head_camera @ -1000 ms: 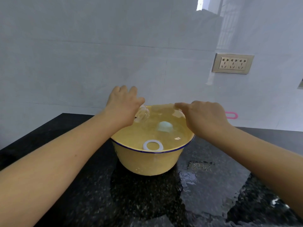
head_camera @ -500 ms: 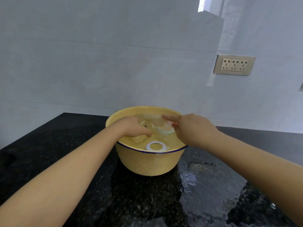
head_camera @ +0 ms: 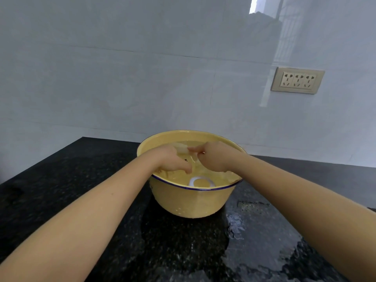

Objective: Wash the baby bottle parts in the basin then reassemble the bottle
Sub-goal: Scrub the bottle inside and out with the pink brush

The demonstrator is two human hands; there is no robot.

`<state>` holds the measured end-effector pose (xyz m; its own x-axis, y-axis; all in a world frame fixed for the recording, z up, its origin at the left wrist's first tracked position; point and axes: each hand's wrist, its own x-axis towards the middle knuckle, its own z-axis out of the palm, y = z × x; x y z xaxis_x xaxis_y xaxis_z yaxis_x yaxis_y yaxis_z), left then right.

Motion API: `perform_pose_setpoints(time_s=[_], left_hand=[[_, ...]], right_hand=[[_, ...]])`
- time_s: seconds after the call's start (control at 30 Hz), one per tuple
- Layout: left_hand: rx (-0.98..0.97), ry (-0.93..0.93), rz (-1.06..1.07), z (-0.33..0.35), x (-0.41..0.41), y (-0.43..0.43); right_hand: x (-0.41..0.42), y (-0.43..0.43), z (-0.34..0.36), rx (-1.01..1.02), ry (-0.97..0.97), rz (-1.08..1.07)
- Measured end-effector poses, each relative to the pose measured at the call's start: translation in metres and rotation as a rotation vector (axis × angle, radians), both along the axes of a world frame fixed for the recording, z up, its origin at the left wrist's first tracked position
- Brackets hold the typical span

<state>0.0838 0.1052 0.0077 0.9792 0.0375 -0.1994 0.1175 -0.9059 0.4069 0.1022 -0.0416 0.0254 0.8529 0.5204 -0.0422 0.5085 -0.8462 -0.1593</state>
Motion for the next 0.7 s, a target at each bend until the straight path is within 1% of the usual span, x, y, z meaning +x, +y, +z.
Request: perform_pose_setpoints(time_s=[0.13, 0.2, 0.27, 0.43, 0.5, 0.6, 0.7], left_hand=[[0.029, -0.054, -0.003, -0.002, 0.0, 0.0], [0.005, -0.084, 0.027, -0.002, 0.002, 0.0], [-0.029, -0.106, 0.059, -0.002, 0.003, 0.001], [-0.234, -0.107, 0.092, -0.001, 0.004, 0.005], [-0.305, -0.12, 0.079, -0.001, 0.003, 0.005], [-0.397, -0.105, 0.04, -0.001, -0.001, 0.005], [-0.449, -0.081, 0.051, 0.003, -0.004, 0.005]], right_hand=[[-0.001, -0.009, 0.0, 0.015, -0.019, -0.006], [-0.004, -0.023, 0.002, 0.009, -0.063, -0.027], [-0.009, -0.041, 0.005, 0.036, -0.067, -0.056], [-0.022, -0.066, 0.012, 0.111, -0.079, -0.074], [-0.021, -0.059, 0.014, 0.126, -0.094, -0.074], [-0.015, -0.037, 0.014, 0.09, -0.149, -0.045], [-0.01, -0.019, 0.013, 0.118, -0.185, -0.019]])
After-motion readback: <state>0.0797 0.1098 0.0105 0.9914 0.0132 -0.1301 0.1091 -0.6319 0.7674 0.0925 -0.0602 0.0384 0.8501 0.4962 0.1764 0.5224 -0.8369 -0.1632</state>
